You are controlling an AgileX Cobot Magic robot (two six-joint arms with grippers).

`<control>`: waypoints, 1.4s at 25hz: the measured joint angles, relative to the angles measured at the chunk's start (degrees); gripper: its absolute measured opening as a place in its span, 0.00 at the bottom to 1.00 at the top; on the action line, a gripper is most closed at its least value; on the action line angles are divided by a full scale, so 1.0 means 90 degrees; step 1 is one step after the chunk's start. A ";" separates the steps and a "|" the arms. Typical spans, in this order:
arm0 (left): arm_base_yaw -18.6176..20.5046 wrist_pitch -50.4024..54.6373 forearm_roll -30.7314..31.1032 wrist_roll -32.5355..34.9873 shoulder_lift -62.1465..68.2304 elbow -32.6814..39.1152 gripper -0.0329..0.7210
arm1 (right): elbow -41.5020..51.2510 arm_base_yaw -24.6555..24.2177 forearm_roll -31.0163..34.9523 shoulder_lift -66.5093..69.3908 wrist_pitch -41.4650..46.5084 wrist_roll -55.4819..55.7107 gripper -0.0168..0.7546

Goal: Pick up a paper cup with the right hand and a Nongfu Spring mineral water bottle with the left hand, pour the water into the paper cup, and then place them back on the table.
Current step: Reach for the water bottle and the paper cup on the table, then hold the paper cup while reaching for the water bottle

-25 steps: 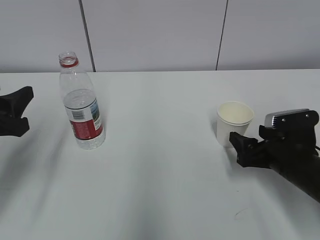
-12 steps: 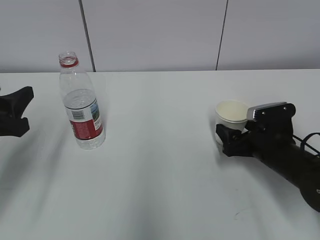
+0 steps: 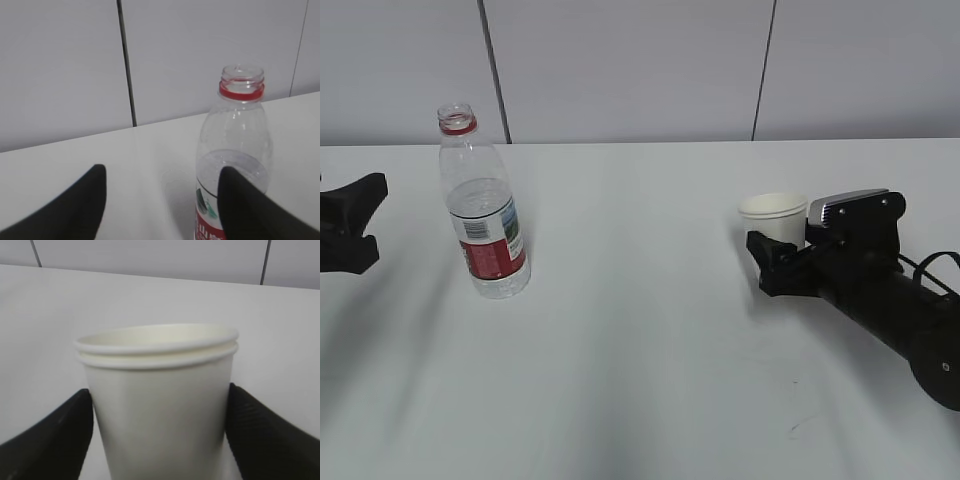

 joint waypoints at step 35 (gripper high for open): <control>0.0000 0.0000 0.0013 0.0000 0.0000 0.0000 0.63 | -0.0014 0.0000 0.0240 0.0430 -0.0032 0.0000 0.72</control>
